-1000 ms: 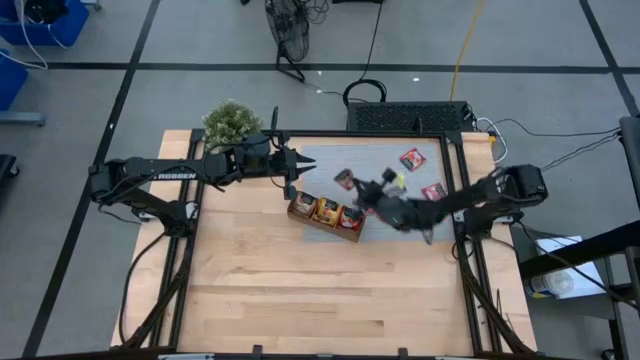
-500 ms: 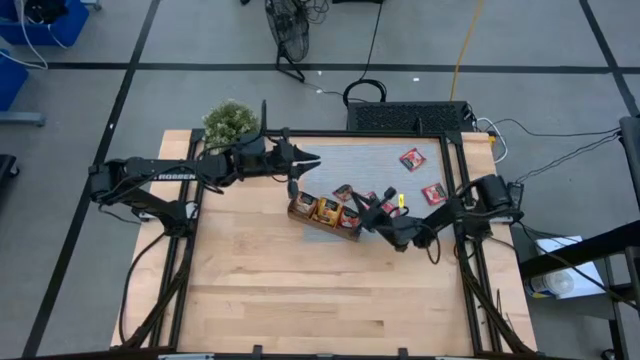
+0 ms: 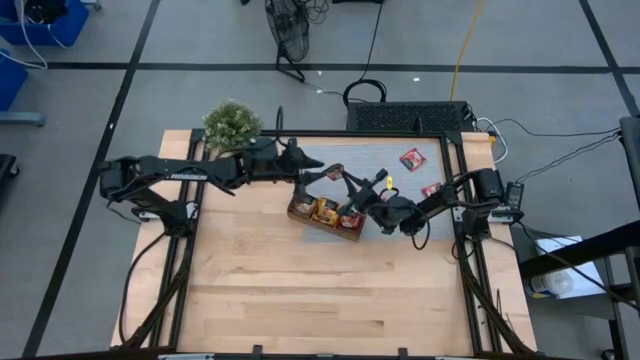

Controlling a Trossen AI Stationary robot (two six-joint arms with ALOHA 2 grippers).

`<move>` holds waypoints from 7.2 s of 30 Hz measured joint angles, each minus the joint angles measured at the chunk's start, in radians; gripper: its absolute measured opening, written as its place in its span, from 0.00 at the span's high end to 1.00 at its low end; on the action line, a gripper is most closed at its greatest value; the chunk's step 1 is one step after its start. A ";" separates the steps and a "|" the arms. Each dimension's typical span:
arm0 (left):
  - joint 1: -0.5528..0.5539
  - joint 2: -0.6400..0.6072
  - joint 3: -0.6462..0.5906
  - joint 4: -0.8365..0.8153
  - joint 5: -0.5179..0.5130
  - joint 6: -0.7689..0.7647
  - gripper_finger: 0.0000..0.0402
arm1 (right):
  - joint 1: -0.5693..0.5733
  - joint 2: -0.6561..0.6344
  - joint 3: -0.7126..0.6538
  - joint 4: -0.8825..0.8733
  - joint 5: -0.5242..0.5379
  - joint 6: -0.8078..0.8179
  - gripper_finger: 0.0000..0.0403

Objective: Pick & Place Tea
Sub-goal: Put the red tea bag into the right section of the wooden organizer

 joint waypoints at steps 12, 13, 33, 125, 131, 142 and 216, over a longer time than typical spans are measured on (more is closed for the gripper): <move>-0.006 0.041 0.001 0.017 -0.010 0.037 0.34 | 0.013 0.000 0.009 0.001 -0.003 0.007 1.00; -0.006 0.041 0.001 0.016 -0.010 0.037 0.33 | 0.016 0.000 0.009 0.001 -0.004 0.007 1.00; -0.006 0.060 0.002 0.026 0.006 0.146 0.97 | 0.042 0.000 0.010 -0.012 -0.054 0.009 1.00; -0.097 0.548 0.351 -0.269 0.124 0.466 0.58 | 0.168 -0.226 -0.237 -0.106 0.393 0.194 0.95; -0.097 0.548 0.351 -0.269 0.124 0.466 0.57 | 0.168 -0.226 -0.237 -0.106 0.393 0.194 0.95; -0.097 0.476 0.350 -0.298 0.119 0.475 0.62 | 0.168 -0.226 -0.237 -0.105 0.391 0.194 0.95; -0.245 0.775 0.811 -0.928 0.024 0.907 1.00 | 0.417 -0.287 -0.239 -0.085 0.684 -0.095 0.95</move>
